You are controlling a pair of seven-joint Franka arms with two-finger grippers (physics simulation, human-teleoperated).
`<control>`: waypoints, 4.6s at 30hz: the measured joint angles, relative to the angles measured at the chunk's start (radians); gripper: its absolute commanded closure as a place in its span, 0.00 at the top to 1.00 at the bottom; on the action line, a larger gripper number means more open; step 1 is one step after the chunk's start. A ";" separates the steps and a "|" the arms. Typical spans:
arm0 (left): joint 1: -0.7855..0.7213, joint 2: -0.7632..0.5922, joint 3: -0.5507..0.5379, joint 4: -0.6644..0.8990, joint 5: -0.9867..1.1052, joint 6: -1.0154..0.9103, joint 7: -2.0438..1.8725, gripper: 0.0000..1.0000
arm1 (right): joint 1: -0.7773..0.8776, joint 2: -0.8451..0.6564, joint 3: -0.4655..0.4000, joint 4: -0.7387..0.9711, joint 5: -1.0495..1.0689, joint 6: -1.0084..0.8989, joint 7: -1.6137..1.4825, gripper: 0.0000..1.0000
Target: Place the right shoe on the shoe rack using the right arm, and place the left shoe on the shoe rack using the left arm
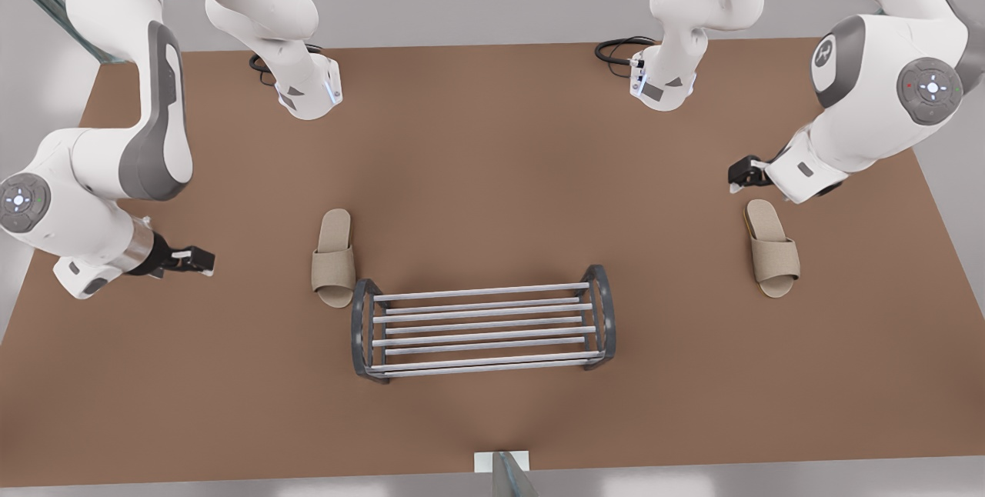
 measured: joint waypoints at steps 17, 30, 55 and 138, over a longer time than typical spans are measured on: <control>0.113 0.027 0.399 -1.233 -2.451 0.774 0.973 1.00 | -0.052 -0.369 0.241 -0.858 -1.473 1.093 -0.027 1.00; 0.140 0.079 0.383 -1.269 -2.815 0.697 1.779 1.00 | -0.079 -0.253 0.336 -1.085 -2.058 0.891 0.683 1.00; 0.214 0.209 0.208 -1.057 -2.857 0.891 1.837 1.00 | -0.099 0.042 0.348 -0.899 -2.853 0.691 1.438 1.00; 0.018 0.128 -0.570 -0.122 -2.857 1.943 1.408 0.27 | 0.281 -0.255 0.096 -0.498 -2.451 1.265 1.441 0.21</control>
